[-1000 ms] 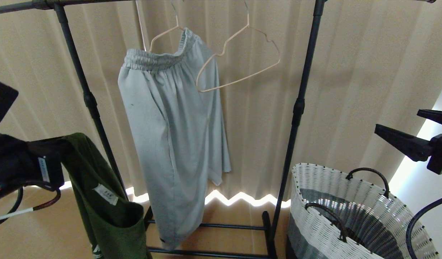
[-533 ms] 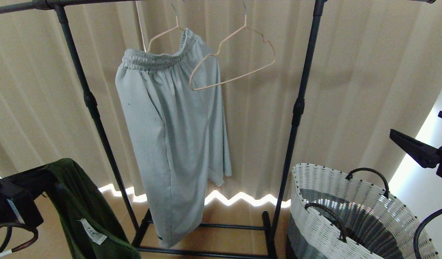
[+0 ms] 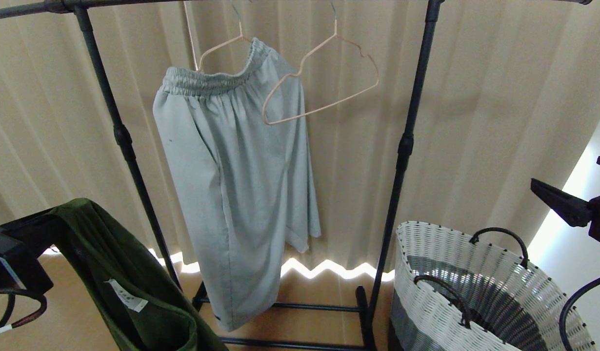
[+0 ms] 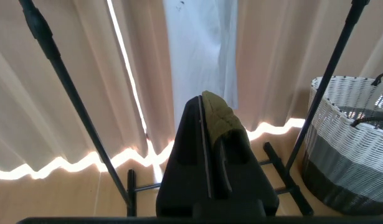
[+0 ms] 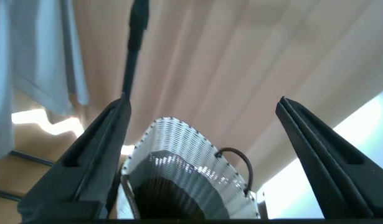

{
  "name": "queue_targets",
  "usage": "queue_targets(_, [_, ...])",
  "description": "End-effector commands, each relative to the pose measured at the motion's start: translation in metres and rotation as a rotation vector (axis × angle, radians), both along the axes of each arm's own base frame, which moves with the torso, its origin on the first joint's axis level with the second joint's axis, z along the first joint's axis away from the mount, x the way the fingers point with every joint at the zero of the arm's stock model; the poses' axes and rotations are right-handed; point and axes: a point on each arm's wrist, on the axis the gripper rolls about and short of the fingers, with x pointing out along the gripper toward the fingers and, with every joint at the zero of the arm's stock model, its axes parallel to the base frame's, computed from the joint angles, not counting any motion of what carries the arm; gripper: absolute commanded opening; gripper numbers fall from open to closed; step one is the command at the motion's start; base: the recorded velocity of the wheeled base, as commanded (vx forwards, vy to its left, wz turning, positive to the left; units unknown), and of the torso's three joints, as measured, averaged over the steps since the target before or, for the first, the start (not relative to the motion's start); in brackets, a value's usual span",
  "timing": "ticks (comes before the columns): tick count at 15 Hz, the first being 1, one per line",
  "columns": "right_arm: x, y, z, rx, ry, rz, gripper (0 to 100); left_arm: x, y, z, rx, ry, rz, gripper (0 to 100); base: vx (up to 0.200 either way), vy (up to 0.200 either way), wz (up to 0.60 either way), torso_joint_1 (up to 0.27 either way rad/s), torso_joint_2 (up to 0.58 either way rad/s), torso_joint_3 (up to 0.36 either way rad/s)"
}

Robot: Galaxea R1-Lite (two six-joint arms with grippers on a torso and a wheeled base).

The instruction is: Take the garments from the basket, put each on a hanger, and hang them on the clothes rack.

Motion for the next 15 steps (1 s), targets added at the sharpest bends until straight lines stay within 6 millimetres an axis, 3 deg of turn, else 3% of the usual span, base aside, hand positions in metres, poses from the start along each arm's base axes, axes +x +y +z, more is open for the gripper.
queue_targets(1, [0.003,-0.004,-0.004,-0.013,0.017,-0.021,100,0.001,0.001,-0.001,0.004,0.003,0.005,0,0.0,0.0,0.0,0.0,0.0,0.0])
queue_targets(15, [0.0,-0.012,-0.018,-0.016,0.067,-0.071,100,0.001,0.004,-0.003,0.008,0.01,0.034,0,0.0,0.0,0.0,0.0,0.0,0.0])
